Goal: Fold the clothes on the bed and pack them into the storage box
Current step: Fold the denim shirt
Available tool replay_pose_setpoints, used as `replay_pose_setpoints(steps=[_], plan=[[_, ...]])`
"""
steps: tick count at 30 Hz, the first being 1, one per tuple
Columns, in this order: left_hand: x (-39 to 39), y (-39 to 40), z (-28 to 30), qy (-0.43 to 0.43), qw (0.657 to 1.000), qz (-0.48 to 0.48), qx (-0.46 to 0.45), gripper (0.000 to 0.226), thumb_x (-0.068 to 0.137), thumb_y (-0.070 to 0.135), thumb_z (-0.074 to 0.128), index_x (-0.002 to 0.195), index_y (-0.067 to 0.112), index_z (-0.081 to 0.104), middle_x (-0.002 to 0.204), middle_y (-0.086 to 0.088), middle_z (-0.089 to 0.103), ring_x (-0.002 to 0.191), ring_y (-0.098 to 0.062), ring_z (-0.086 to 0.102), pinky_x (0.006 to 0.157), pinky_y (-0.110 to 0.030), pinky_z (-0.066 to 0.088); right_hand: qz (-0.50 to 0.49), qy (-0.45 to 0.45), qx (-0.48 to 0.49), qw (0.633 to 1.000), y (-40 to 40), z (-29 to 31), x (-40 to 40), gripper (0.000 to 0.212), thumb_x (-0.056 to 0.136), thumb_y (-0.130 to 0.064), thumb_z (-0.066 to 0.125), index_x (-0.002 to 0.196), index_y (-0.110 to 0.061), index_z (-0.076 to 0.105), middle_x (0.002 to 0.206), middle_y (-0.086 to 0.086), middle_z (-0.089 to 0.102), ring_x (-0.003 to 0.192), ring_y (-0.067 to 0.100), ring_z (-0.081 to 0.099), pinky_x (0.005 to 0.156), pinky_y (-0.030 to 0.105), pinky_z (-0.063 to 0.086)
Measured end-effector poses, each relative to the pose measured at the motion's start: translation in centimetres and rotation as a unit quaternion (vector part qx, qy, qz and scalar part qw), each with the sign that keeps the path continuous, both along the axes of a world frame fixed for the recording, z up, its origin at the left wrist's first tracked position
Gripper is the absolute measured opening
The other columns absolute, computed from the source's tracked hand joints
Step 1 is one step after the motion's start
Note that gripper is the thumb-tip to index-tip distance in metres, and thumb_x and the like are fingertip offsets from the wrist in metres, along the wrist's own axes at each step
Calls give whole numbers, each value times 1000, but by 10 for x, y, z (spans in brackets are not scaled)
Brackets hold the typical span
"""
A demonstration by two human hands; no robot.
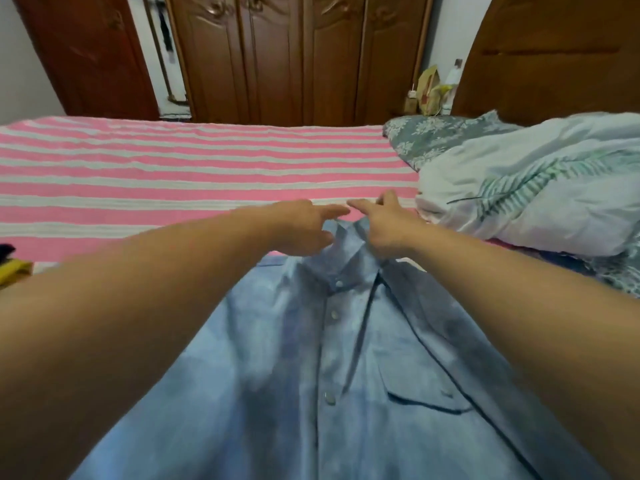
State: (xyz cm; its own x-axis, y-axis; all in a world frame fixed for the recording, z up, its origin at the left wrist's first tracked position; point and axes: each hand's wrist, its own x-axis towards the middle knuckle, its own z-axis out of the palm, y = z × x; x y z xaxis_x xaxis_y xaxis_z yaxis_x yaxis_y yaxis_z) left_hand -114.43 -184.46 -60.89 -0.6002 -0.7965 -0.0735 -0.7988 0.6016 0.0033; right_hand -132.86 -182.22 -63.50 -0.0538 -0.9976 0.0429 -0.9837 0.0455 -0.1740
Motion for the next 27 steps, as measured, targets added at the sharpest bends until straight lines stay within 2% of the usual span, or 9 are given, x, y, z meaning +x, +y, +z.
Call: replay_pose_setpoints(steps=[3,6,9,12,14,17,22,24,27], plan=[[2,-17,1,-59,998,-1,8,34,102,43,42,120,23,62,112,-4,64,95,-27,53,86,-37,45,38,79,64,994,-25,-15,-10,47,90,-9,49,132,-30,57,140,19,47,104,38,60,91,41,53],[22,14,1,107,991,76,-7,57,103,52,40,76,10,66,77,-10,65,79,-32,61,69,-37,45,-11,96,-8,995,10,-6,-15,7,81,-13,56,82,-16,62,100,16,66,90,33,61,71,32,45],[51,87,0,217,961,116,-124,43,99,36,56,64,10,58,60,-5,57,70,-32,61,59,-36,37,-67,-68,-212,973,89,15,-13,36,87,-29,53,56,-12,49,72,11,56,73,31,54,64,32,31],[74,182,7,346,922,93,-148,11,85,11,69,76,15,64,73,4,60,70,-18,55,64,-34,38,-33,-134,-379,915,197,31,8,41,91,-32,60,57,-10,63,63,4,58,64,23,55,62,36,37],[90,251,14,408,895,56,-173,23,78,-6,67,75,14,57,76,6,52,69,-13,45,63,-28,34,10,-170,-412,895,266,33,22,19,83,-16,72,65,-10,66,67,0,57,66,15,53,65,22,40],[109,341,0,470,868,33,-158,26,77,-8,58,80,16,51,80,7,50,71,-13,45,70,-17,41,16,-244,-366,898,355,17,33,36,75,6,81,79,-17,52,73,-11,49,68,8,45,67,12,38],[150,447,-62,540,837,75,52,57,79,0,65,112,46,62,98,14,68,91,-3,69,86,-13,50,-56,-235,-210,947,476,-43,45,60,73,7,74,106,-33,46,85,1,65,76,35,65,65,34,40],[157,472,-80,536,836,95,78,40,83,7,66,108,38,72,102,12,73,95,-4,70,87,-14,51,-44,-236,-166,957,497,-48,47,51,77,-2,64,121,-26,55,98,-1,64,89,28,64,77,31,47],[144,488,-84,559,810,157,79,17,91,13,74,99,28,75,96,7,73,89,-4,69,81,-12,50,-8,-244,-214,946,495,-45,56,20,85,-4,69,103,-12,73,101,2,58,88,14,60,84,16,46]])
